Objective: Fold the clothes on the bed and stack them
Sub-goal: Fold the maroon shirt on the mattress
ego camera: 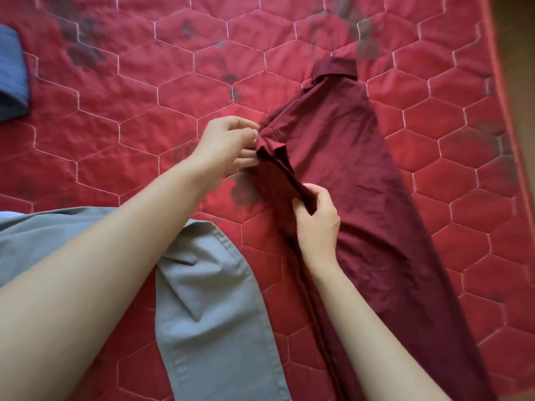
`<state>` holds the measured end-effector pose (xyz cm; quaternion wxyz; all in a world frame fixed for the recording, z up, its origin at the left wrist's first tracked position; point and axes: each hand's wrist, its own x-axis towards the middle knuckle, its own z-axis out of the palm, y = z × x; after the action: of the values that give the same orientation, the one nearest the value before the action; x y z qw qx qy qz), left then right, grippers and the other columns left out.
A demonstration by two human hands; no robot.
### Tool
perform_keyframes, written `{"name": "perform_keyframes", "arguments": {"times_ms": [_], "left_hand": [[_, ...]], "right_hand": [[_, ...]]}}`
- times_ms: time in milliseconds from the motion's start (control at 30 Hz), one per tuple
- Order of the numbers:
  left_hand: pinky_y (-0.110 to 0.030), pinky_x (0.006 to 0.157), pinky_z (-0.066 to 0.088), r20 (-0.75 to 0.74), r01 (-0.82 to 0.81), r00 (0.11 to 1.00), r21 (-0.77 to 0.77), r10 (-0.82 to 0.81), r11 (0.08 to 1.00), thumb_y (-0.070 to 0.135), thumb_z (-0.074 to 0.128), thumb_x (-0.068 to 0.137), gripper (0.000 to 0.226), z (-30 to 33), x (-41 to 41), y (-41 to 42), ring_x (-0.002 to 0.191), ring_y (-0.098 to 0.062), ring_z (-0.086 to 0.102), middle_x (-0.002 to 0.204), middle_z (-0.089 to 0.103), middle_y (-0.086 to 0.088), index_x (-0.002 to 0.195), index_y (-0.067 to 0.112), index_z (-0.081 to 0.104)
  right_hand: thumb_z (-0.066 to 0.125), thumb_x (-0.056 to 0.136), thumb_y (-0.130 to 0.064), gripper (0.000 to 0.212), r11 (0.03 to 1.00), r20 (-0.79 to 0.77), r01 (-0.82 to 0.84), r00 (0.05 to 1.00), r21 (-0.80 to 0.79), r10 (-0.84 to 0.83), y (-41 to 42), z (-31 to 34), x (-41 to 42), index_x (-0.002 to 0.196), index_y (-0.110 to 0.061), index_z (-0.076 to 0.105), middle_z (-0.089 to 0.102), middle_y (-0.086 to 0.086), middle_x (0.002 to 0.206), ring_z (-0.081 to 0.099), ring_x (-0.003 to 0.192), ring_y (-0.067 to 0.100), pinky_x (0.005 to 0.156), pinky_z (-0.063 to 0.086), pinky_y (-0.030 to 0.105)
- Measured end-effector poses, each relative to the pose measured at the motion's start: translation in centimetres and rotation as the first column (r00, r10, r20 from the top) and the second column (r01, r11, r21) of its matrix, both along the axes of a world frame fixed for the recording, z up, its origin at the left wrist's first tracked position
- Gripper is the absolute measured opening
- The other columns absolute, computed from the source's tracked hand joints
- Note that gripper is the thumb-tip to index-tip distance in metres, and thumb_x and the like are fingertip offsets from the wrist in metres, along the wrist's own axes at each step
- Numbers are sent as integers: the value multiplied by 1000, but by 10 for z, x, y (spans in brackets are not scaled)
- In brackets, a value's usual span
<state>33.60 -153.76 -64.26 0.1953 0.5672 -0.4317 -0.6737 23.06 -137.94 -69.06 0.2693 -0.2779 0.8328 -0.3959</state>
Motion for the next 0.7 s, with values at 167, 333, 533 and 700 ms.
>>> {"name": "perform_keyframes", "arguments": {"times_ms": [167,333,533,700], "left_hand": [[-29,112,30,462,358,876,-425,-140,832,16,43,99,39,-21,-54,31,133,-20,44,141,53,-5,137,15,51],[-43,120,12,818,764,550,-412,-169,496,14,39,100,54,-87,-43,105,149,-28,10,160,17,-13,151,3,25],[-52,116,19,878,862,434,-339,-201,377,30,36,99,55,-127,-39,132,146,-36,20,158,21,-20,149,7,32],[-50,118,5,910,834,400,-314,-106,454,39,27,101,57,-138,-64,73,148,-34,9,161,9,-15,154,19,20]], "right_hand": [[57,94,-21,43,954,-89,208,977,217,-193,19,-12,-62,135,-10,48,56,7,129,52,121,22,98,35,26],[52,95,-13,45,973,-410,-70,899,218,157,41,-25,-62,138,-3,48,45,16,143,39,135,30,113,29,36],[34,100,-30,50,794,-487,-444,628,415,606,55,-66,-40,147,-15,39,29,11,156,21,147,26,118,21,48],[34,101,-32,51,776,-550,-434,548,457,630,65,-93,-47,151,-18,30,21,8,159,14,148,24,119,17,47]]}}
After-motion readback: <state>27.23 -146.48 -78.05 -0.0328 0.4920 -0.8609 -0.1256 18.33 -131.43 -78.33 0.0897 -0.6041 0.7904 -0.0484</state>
